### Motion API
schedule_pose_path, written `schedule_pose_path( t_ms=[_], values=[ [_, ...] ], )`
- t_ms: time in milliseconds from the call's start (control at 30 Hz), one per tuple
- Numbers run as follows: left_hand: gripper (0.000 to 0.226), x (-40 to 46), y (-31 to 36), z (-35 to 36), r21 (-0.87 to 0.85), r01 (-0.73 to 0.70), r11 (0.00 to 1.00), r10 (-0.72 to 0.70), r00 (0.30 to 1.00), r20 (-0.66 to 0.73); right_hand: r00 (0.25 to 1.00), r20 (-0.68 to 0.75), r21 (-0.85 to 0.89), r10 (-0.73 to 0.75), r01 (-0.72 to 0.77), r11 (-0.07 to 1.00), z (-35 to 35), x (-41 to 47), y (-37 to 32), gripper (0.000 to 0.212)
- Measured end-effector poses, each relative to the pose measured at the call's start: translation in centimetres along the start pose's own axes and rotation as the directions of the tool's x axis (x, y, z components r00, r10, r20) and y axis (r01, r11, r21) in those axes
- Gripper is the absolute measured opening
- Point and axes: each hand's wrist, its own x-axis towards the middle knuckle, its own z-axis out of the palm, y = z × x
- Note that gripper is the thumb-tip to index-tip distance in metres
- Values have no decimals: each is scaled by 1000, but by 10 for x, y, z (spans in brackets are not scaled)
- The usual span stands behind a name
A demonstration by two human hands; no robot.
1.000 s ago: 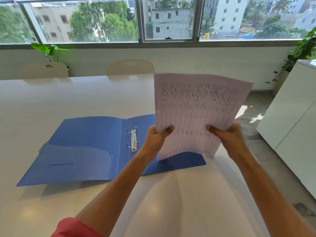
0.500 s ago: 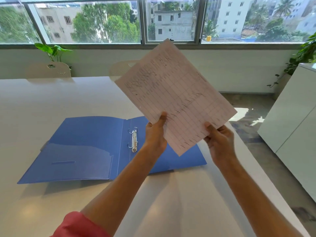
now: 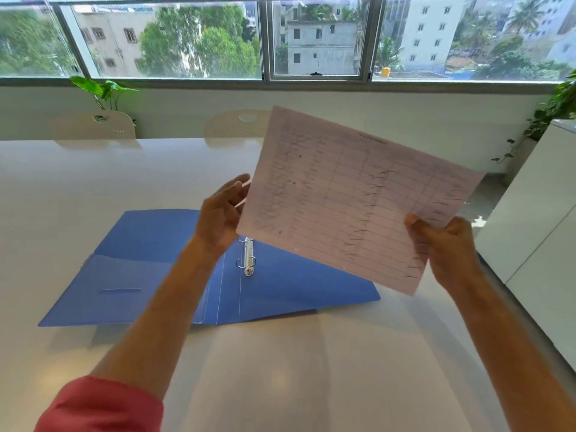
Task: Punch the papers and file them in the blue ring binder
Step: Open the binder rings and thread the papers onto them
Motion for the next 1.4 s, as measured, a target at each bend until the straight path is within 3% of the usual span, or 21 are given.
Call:
schedule_pose_path(
  t_ms=[133, 200, 267, 433, 533, 667, 800, 867, 1033, 1067, 1133, 1233, 1300, 1333, 1400],
  values=[
    [26, -6, 5, -6, 308, 56, 950, -98, 987, 123, 997, 72, -70, -40, 45, 997, -2, 1, -4, 17],
    [38, -11, -2, -4, 413, 66, 908, -135, 981, 142, 991, 117, -111, -65, 78, 991, 4, 0, -4, 18],
    [34, -15, -12, 3, 423, 16, 906, -80, 988, 132, 990, 109, -126, -87, 101, 987, 6, 1, -4, 26],
    [17, -21, -32, 14, 405, -225, 886, 218, 974, 65, 985, 99, -87, -140, 149, 985, 6, -6, -4, 32],
    [7, -24, -48, 16, 355, -172, 919, 205, 977, -58, 995, 65, -71, -74, 78, 994, 6, -12, 10, 37],
    [13, -35, -91, 10, 529, -16, 848, 122, 979, -166, 993, 96, -169, 70, -53, 984, 9, -25, 36, 45],
    [27, -40, -102, 7, 596, -36, 802, 173, 970, -174, 997, 43, -164, 68, -60, 985, 7, -28, 37, 26],
    [19, -39, -104, 6, 593, -31, 804, 163, 972, -169, 995, -4, -154, 95, -94, 984, 6, -29, 44, 18],
    [9, -33, -101, 6, 626, -52, 778, 211, 960, -183, 989, -73, -168, 126, -136, 976, 8, -26, 47, 22],
    [3, -30, -95, 7, 655, -76, 752, 234, 959, -158, 990, -108, -187, 93, -113, 976, 6, -22, 42, 22],
    [24, -23, -82, 10, 736, -167, 656, 310, 949, -61, 979, -201, -287, -18, -41, 957, 1, -10, 25, 31],
    [37, -19, -52, 25, 824, -380, 421, 456, 874, 170, 919, -272, -537, -285, 101, 838, -5, 6, -12, 66],
    [26, -18, -29, 41, 820, -501, 276, 479, 812, 334, 887, -88, -726, -453, 255, 639, -3, 14, -39, 77],
    [20, -17, -19, 49, 808, -550, 209, 471, 781, 410, 888, 20, -765, -460, 310, 565, 1, 16, -52, 76],
    [17, -17, -3, 63, 775, -624, 105, 453, 724, 521, 916, 167, -757, -365, 356, 548, 11, 19, -72, 64]
  ],
)
